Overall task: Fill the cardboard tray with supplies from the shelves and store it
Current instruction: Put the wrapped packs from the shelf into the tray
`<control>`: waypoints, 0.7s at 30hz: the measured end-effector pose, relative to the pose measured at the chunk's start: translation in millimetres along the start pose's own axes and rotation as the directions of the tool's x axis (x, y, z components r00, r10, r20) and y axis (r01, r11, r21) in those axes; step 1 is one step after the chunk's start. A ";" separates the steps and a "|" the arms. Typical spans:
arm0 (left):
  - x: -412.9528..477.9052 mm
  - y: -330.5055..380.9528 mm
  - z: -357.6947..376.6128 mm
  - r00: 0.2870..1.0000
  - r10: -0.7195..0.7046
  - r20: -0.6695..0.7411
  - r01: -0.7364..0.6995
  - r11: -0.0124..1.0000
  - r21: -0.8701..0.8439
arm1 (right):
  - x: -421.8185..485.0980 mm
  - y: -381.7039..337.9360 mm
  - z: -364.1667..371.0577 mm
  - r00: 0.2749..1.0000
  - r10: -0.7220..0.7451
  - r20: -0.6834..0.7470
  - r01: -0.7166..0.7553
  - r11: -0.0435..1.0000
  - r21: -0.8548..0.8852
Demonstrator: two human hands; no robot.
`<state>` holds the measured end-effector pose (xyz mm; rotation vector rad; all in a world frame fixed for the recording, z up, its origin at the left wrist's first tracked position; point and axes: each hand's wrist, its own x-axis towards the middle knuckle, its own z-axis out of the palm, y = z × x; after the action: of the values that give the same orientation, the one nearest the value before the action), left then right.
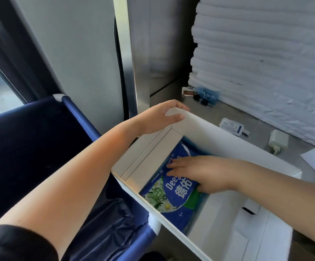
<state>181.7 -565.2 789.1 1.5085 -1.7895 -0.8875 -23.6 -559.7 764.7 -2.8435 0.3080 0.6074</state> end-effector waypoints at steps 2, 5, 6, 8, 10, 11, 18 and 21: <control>-0.8 -2.0 0.0 1.000 0.003 -0.001 -0.003 1.000 -0.004 | -3.4 -1.5 4.1 0.998 0.057 -0.022 -0.056 0.998 0.033; -1.3 -4.8 0.3 1.000 0.017 0.002 -0.017 1.000 -0.008 | -4.3 -9.5 11.7 0.982 0.186 0.038 -0.189 0.972 0.139; -1.4 -4.8 0.6 1.000 0.019 0.006 -0.019 1.000 -0.017 | -2.7 -14.0 14.1 0.971 0.225 0.084 -0.236 0.960 0.148; -1.5 -4.3 0.6 1.000 0.028 0.008 -0.028 0.999 -0.032 | 2.6 -21.6 20.4 0.943 0.288 0.168 -0.312 0.939 0.143; -1.6 -4.7 0.5 0.999 0.035 0.015 -0.035 0.998 -0.054 | 9.2 -27.2 26.5 0.921 0.327 0.212 -0.355 0.929 0.110; -1.7 -5.1 0.5 0.999 0.039 0.022 -0.038 0.997 -0.066 | 12.4 -29.2 29.4 0.913 0.344 0.221 -0.370 0.925 0.089; -4.0 -10.9 2.7 0.998 0.061 0.021 -0.059 0.994 -0.093 | 20.0 -27.4 40.2 0.866 0.454 0.212 -0.464 0.886 -0.001; -2.4 -12.6 4.7 0.997 0.072 0.010 -0.071 0.994 -0.088 | 16.0 -22.8 37.1 0.864 0.462 0.200 -0.478 0.877 0.040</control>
<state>185.4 -563.8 776.0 1.3778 -1.7792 -0.9299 -17.6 -531.1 728.7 -2.5994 0.9887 0.9137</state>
